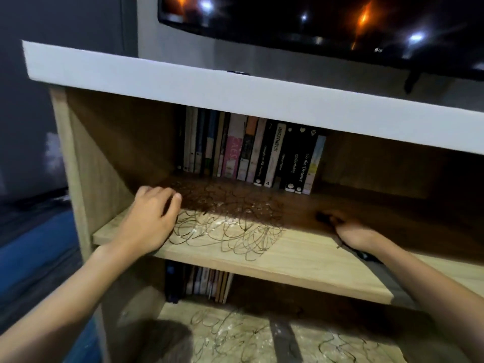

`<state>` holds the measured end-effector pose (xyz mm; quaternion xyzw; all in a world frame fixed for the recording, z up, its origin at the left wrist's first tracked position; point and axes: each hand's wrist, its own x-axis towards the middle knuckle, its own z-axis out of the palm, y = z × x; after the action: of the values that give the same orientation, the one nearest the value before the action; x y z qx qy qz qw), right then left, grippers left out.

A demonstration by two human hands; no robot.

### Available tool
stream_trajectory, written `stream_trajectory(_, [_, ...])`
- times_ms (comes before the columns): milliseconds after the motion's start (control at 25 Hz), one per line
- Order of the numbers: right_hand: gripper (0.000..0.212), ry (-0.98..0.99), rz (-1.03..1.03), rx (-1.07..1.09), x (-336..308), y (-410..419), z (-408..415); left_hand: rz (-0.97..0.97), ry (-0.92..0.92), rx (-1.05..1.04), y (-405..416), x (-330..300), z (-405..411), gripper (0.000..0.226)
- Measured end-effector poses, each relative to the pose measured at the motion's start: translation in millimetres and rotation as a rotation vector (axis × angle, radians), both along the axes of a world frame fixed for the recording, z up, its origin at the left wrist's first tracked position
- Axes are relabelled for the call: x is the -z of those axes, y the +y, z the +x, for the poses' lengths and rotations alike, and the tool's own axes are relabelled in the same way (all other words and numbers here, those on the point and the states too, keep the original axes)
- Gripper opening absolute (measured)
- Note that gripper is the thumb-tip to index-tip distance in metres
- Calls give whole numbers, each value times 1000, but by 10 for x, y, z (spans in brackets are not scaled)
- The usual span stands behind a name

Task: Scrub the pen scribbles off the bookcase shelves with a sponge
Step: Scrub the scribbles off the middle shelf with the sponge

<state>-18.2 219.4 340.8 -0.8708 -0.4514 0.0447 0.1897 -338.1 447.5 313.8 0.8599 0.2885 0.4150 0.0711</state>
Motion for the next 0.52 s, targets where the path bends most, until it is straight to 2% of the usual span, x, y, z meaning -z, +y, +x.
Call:
stream_trajectory(80, [36, 29, -10, -112, -7, -131, -188, 2, -29, -79, 32, 45, -45, 53])
stream_trajectory(200, [33, 164, 80, -248, -29, -496, -323, -13, 57, -120, 123, 32, -121, 45])
stream_trajectory(280, [33, 252, 123, -177, -44, -635, -184, -63, 63, -133, 219, 20, -150, 42])
stream_trajectory(440, [35, 33, 54, 25, 48, -239, 309, -73, -86, -145, 220, 33, -136, 39])
stream_trajectory(520, [38, 20, 68, 93, 97, 187, 392, -84, -137, -142, 242, 46, -145, 35])
